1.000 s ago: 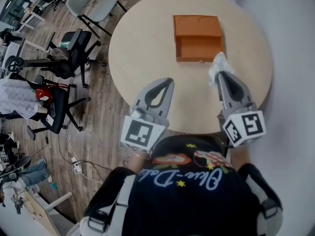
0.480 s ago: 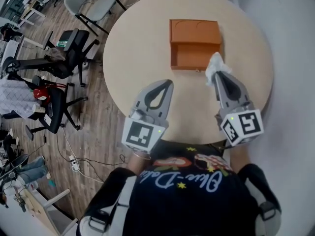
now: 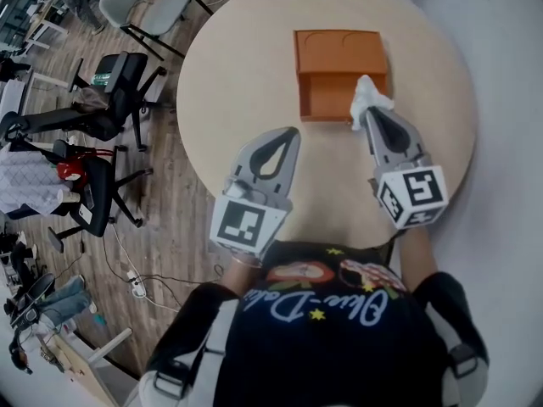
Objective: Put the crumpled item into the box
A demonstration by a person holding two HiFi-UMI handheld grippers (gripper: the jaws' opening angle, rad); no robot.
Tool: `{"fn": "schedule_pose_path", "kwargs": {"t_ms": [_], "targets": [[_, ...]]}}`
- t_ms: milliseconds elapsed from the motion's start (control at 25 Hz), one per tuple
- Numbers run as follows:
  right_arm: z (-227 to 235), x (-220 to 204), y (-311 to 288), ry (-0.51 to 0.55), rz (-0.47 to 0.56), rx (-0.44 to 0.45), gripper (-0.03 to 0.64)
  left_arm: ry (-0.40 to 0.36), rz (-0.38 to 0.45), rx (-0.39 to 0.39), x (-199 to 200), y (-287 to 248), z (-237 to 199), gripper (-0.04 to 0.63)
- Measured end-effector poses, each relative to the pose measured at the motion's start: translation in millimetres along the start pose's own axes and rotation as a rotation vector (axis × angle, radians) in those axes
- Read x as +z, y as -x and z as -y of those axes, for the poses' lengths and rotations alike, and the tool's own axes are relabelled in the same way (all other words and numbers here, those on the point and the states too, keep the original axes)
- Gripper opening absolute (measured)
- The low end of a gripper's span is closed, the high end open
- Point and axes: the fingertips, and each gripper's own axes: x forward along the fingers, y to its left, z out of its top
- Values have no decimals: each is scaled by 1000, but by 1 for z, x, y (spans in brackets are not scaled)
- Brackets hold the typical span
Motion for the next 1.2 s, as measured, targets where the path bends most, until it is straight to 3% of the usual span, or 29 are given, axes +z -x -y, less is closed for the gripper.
{"fn": "schedule_pose_path", "kwargs": {"t_ms": [520,840,1200], "targets": [[23,-46,-63,23,-142,-30,3,26,1,-46,-19,-45,-32,-8],[42,-71,-100,37,-226,-4,3,44,-25,-38,-29,-73,-48,-8],[36,-104,-126,110,-372,14,3,62,-25,-3,-35,-67,-63,-8]]}}
